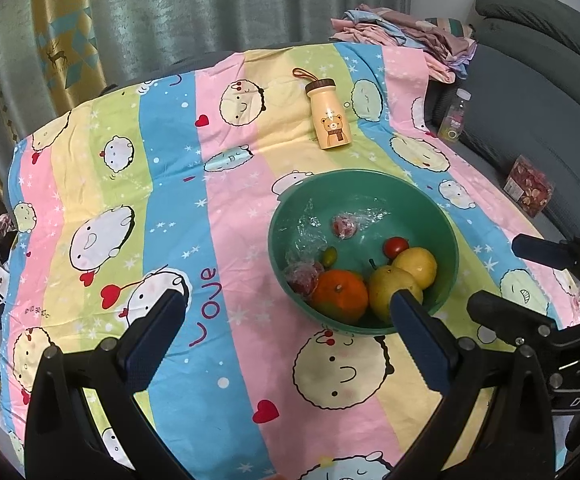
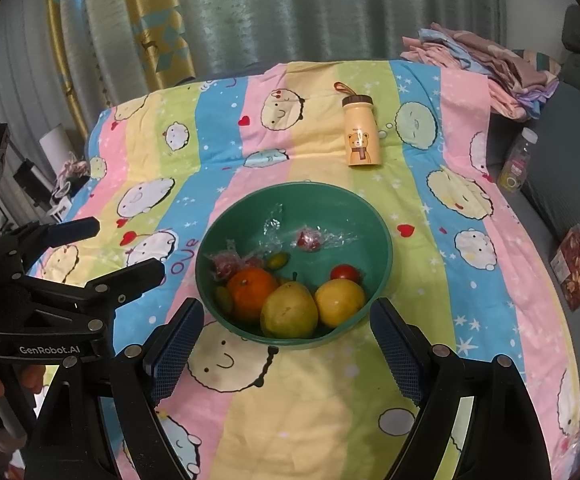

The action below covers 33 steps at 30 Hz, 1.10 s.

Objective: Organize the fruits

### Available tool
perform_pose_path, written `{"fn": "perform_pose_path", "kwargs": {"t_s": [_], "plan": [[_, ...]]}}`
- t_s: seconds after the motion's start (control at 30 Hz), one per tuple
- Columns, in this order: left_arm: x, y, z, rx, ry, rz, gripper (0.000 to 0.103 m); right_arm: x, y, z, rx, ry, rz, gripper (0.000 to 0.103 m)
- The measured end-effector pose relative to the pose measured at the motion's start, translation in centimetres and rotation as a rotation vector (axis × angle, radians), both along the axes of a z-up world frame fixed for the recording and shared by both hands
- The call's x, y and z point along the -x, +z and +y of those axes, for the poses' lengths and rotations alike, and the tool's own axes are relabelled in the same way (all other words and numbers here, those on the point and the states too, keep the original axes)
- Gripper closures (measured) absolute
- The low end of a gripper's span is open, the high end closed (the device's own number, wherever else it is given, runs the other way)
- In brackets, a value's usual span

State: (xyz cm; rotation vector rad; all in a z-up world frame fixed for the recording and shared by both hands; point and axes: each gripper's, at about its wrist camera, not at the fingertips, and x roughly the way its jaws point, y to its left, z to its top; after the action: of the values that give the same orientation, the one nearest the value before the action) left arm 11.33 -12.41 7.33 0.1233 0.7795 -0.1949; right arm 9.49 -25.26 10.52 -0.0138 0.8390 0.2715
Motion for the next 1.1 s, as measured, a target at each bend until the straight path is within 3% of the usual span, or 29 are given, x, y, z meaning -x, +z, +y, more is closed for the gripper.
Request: {"fn": "perform_pose_path", "kwargs": {"t_s": [1.1], "plan": [[-0.13, -0.24, -0.29, -0.018, -0.004, -0.001, 0.0, -0.09, 0.14, 0.22, 0.0, 0.002, -0.001, 0.018]]}}
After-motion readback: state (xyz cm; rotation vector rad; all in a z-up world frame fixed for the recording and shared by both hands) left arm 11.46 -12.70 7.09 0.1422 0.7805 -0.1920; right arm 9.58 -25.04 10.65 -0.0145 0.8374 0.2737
